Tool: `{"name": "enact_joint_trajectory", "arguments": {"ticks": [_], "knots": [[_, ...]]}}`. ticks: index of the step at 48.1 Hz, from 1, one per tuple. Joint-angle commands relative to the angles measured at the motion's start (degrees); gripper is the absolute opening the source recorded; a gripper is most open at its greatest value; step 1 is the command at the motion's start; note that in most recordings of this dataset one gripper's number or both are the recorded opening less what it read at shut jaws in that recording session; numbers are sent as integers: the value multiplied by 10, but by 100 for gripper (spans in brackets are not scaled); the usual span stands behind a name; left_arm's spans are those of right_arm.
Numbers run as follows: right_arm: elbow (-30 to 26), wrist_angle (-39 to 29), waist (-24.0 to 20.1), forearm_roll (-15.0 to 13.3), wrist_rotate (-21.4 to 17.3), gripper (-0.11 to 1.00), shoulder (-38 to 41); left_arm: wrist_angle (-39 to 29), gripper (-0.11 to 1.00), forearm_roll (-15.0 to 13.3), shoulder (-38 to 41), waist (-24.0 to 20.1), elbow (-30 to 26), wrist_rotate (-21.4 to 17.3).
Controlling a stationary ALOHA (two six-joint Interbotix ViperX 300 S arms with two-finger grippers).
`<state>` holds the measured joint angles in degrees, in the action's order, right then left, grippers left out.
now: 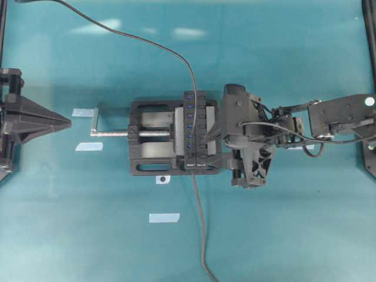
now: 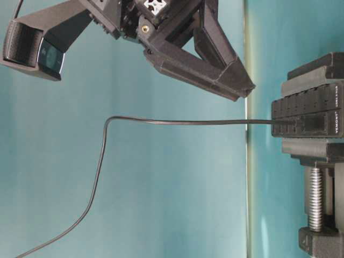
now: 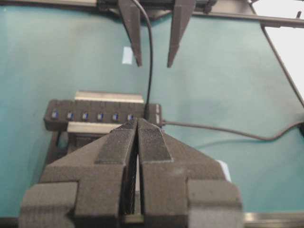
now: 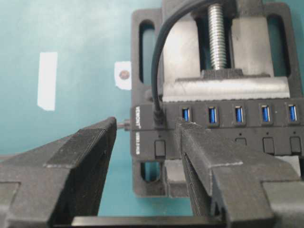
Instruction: Insert the USB into the front port of the fixed hub.
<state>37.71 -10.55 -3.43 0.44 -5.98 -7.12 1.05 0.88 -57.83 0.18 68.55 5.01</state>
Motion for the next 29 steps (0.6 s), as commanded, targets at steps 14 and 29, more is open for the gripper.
{"name": "enact_joint_trajectory", "arguments": {"ticks": [14,29], "knots": [[-4,11,11,1,-5,58,-7,10,0,1,17,1,-9,10],[0,11,11,1,-5,58,-7,10,0,1,13,0,-6,11]]}}
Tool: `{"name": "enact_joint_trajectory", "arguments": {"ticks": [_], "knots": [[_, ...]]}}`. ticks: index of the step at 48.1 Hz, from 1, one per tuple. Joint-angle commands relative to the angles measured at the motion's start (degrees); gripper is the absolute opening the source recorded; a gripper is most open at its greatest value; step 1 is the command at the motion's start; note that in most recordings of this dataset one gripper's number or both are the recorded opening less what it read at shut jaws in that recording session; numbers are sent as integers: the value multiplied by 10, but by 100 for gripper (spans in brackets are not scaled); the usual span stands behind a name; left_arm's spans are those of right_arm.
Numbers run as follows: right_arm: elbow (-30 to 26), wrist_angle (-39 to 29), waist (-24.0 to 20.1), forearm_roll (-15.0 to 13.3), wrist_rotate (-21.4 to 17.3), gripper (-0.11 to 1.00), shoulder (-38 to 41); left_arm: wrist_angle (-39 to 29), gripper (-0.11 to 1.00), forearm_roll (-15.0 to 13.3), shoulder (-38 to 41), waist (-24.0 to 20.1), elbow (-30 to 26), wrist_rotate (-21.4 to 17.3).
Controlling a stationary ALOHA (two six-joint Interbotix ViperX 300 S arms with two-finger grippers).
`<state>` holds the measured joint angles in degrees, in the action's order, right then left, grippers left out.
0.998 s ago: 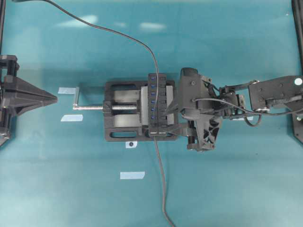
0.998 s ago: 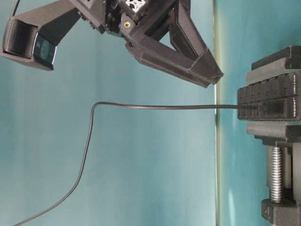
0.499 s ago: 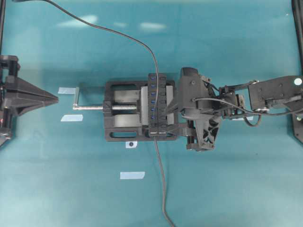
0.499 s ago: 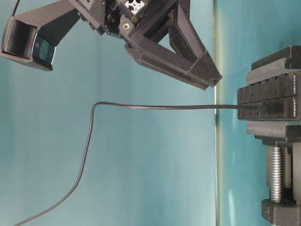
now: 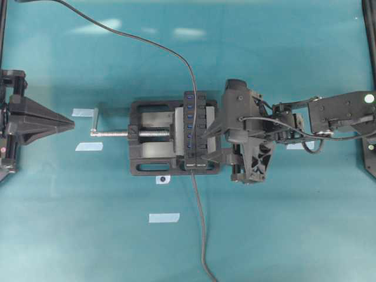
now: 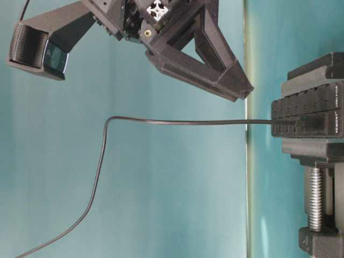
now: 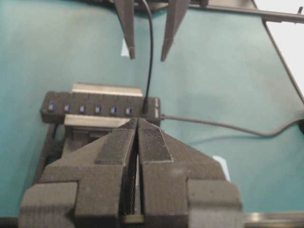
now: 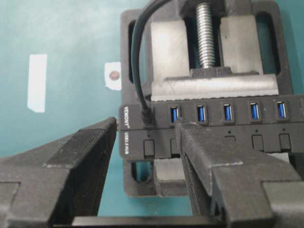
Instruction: Insert the USB into the front port of the fixed hub.
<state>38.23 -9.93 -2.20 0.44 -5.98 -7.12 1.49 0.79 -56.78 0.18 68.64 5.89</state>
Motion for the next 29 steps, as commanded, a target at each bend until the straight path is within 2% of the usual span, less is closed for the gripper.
{"name": "enact_joint_trajectory", "arguments": {"ticks": [1,16,29], "knots": [[-5,5,-1,1,-4,58,-7,6,0,1,2,1,-6,2],[1,34,-1,1,-4,58,-7,6,0,2,2,0,-6,3],[6,33,-4,1,-5,57,-7,6,0,2,-5,0,-5,3]]}}
